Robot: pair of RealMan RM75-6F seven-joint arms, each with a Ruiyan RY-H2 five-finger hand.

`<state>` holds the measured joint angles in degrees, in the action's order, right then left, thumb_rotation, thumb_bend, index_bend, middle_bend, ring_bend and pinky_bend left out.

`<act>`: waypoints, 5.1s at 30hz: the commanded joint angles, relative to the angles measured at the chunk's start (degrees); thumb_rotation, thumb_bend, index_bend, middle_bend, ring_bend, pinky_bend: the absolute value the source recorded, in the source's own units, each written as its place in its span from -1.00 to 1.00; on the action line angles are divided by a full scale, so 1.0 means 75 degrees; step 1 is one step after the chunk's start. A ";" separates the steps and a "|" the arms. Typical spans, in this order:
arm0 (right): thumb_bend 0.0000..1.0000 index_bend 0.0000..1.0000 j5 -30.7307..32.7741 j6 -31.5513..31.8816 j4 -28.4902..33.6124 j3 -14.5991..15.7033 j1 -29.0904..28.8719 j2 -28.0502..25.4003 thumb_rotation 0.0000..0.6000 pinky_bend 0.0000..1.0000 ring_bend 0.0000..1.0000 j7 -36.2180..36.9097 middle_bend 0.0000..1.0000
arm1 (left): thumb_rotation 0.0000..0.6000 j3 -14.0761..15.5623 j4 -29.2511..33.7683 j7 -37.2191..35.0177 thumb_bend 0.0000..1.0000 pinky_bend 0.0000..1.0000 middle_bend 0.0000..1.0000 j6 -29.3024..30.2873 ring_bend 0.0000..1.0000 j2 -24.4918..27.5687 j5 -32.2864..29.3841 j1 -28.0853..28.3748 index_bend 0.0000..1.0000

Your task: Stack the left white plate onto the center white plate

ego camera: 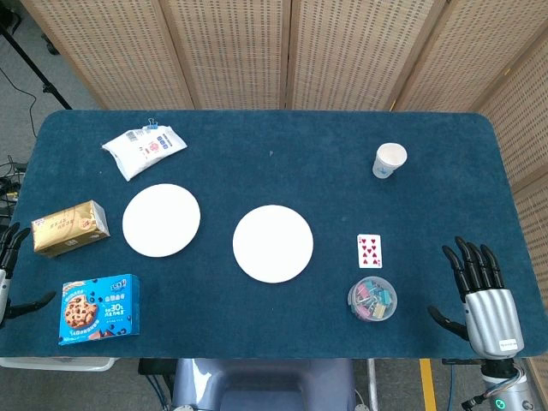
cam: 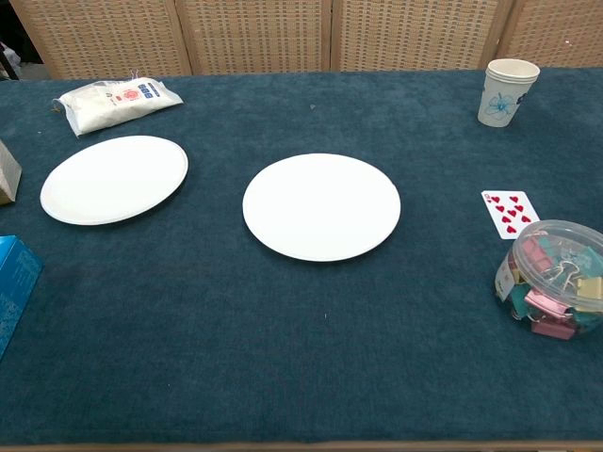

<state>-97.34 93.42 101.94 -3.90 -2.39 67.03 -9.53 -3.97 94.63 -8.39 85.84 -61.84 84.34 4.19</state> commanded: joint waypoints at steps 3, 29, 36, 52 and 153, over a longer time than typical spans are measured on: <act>-1.00 -1.00 0.0090 -0.0041 0.0061 -0.0012 -0.0007 -0.0056 1.00 -1.00 -1.00 0.0107 -1.00 | 1.00 0.0013 -0.0011 0.0055 -0.94 -1.00 -1.00 -0.0070 -1.00 -0.0013 -0.0014 0.0030 -0.97; -1.00 -1.00 0.0575 -0.0334 0.0289 -0.0079 -0.0095 -0.0419 1.00 -1.00 -1.00 0.0878 -1.00 | 1.00 0.0016 -0.3583 -0.0383 -0.99 -1.00 -1.00 -0.2630 -1.00 -0.2061 0.0844 0.2504 -1.00; -1.00 -1.00 0.0564 -0.0359 0.0320 -0.0053 -0.0103 -0.0387 1.00 -1.00 -1.00 0.0786 -1.00 | 1.00 0.0240 -0.5957 -0.1317 -0.99 -1.00 -1.00 -0.2289 -1.00 -0.3424 0.1137 0.2658 -1.00; -1.00 -1.00 0.0602 -0.0567 0.0344 0.0038 -0.0166 -0.0448 1.00 -1.00 -1.00 0.0984 -1.00 | 1.00 0.0111 -0.7198 -0.1125 -0.80 -1.00 -1.00 -0.2609 -1.00 -0.4674 0.0737 0.3121 -0.74; -1.00 -1.00 0.0950 -0.0848 0.0282 0.0038 -0.0272 -0.0937 1.00 -1.00 -1.00 0.2162 -1.00 | 1.00 -0.0419 -0.4155 0.0269 -0.11 -1.00 -1.00 -0.3014 -1.00 -0.5920 -0.0152 0.5411 0.46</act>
<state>-90.21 87.08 104.04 -3.63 -4.43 60.00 6.70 -7.78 62.92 -6.56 63.69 -106.94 83.04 45.39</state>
